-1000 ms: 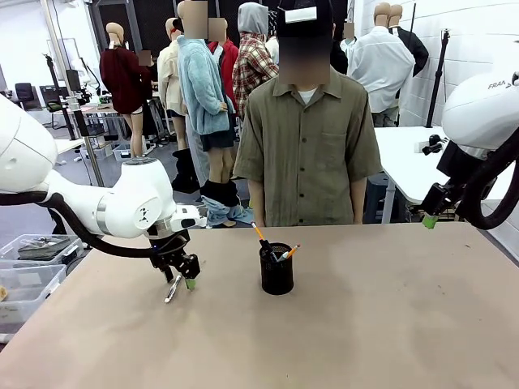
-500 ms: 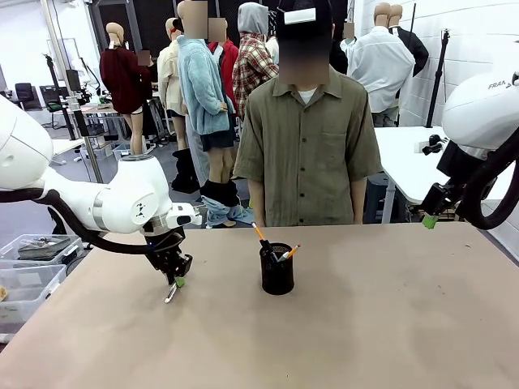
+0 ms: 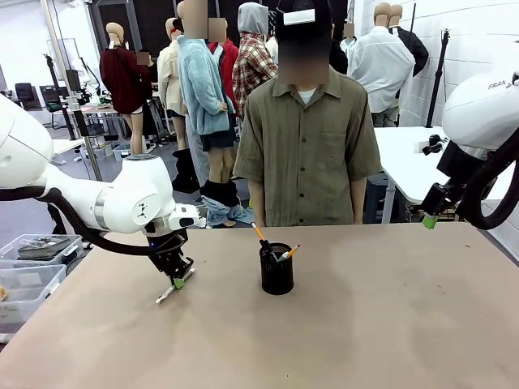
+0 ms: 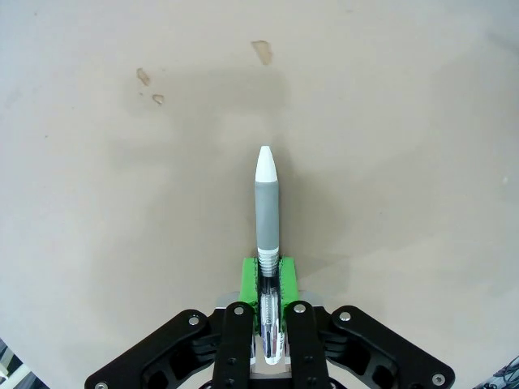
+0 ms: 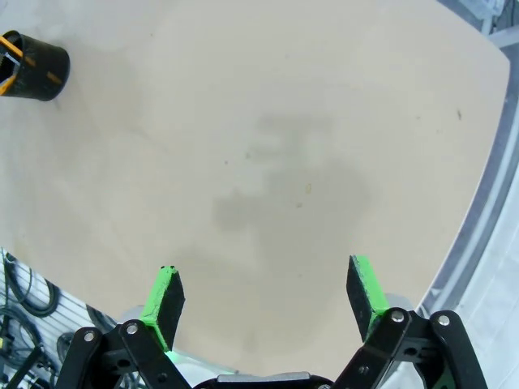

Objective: Place the pens into the pen holder.
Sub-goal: Pick up a writing instrument from the table and place it into the Pen holder.

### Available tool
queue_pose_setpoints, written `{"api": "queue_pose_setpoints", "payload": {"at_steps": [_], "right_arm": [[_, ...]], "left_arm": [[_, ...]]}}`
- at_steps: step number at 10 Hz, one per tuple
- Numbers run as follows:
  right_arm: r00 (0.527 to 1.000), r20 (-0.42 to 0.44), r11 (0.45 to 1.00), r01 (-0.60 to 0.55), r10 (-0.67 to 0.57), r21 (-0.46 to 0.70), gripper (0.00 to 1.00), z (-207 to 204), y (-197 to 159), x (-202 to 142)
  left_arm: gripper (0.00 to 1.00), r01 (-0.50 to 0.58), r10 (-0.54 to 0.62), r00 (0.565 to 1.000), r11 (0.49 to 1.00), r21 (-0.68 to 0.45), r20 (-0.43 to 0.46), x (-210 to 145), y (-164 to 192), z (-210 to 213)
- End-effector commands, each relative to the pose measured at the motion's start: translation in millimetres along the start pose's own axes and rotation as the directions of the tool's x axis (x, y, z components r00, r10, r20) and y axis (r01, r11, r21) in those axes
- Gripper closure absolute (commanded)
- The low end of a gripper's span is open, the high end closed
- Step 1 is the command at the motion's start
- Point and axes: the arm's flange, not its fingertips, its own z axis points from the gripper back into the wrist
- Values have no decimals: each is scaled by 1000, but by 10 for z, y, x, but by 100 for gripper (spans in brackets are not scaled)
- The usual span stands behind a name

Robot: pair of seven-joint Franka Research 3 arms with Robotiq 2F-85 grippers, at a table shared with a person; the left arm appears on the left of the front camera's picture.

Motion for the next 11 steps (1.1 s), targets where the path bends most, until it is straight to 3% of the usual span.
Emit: {"api": "queue_pose_setpoints", "payload": {"at_steps": [1, 3, 4, 7, 8, 9, 11], "right_arm": [[1000, -12, 1000, -14, 14, -17, 0, -9, -9, -19], [1000, -12, 1000, -14, 14, -17, 0, -9, -9, -19], [1000, -12, 1000, -14, 14, -17, 0, -9, -9, -19], [1000, -12, 1000, -14, 14, -17, 0, -9, -9, -19], [1000, -12, 1000, -14, 14, -17, 0, -9, -9, -19], [1000, -12, 1000, -14, 14, -17, 0, -9, -9, -19], [1000, -12, 1000, -14, 14, -17, 0, -9, -9, -19]], "left_arm": [[100, 75, -75, 986, 997, 9, 150, -375, -56, 288], [100, 162, -143, 927, 987, -25, 348, -679, -49, 589], [100, 233, -181, 875, 971, -61, 450, -807, -30, 700], [100, 531, -299, 610, 842, -97, 734, -963, -136, 908], [100, 608, -327, 565, 786, -114, 758, -945, -147, 971], [100, 640, -330, 523, 761, -107, 786, -943, -146, 1026], [100, 745, -318, 406, 658, -109, 857, -843, -217, 1058]]}}
